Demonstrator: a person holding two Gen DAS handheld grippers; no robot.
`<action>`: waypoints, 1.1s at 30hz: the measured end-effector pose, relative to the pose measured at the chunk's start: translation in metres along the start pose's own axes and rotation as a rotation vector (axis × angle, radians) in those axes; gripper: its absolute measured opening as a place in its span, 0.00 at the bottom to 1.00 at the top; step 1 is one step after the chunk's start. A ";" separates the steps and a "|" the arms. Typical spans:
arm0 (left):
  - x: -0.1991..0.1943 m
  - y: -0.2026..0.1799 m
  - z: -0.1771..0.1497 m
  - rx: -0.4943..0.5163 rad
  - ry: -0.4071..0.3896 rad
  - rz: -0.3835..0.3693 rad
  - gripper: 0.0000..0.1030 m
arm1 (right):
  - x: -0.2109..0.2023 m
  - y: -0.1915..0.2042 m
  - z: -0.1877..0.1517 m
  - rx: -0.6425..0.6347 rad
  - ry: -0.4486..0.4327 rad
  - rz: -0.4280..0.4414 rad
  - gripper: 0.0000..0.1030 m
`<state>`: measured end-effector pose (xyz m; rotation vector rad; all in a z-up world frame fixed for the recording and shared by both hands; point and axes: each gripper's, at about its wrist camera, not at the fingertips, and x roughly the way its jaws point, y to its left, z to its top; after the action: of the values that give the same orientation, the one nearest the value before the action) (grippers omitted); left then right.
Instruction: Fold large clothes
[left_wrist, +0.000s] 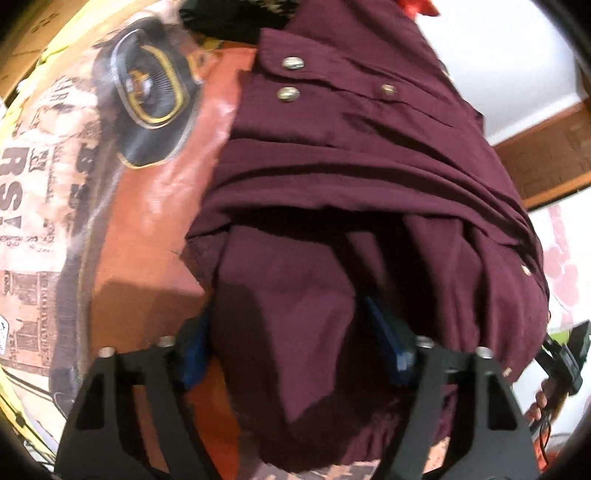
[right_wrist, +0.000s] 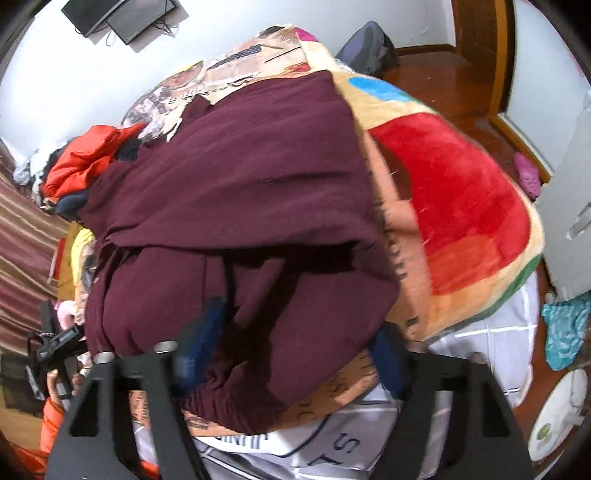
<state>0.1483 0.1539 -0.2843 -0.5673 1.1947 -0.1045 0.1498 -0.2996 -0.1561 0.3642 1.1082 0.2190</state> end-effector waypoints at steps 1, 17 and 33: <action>0.000 -0.003 0.000 0.007 0.000 -0.004 0.54 | 0.002 0.000 0.000 0.011 -0.003 0.025 0.47; -0.097 -0.080 0.056 0.162 -0.211 -0.120 0.04 | -0.024 0.043 0.056 -0.111 -0.142 0.172 0.07; -0.058 -0.100 0.209 0.075 -0.331 -0.030 0.04 | 0.033 0.042 0.192 -0.146 -0.248 0.056 0.07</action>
<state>0.3354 0.1654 -0.1369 -0.5140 0.8572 -0.0772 0.3373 -0.2832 -0.0914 0.2834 0.8331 0.2942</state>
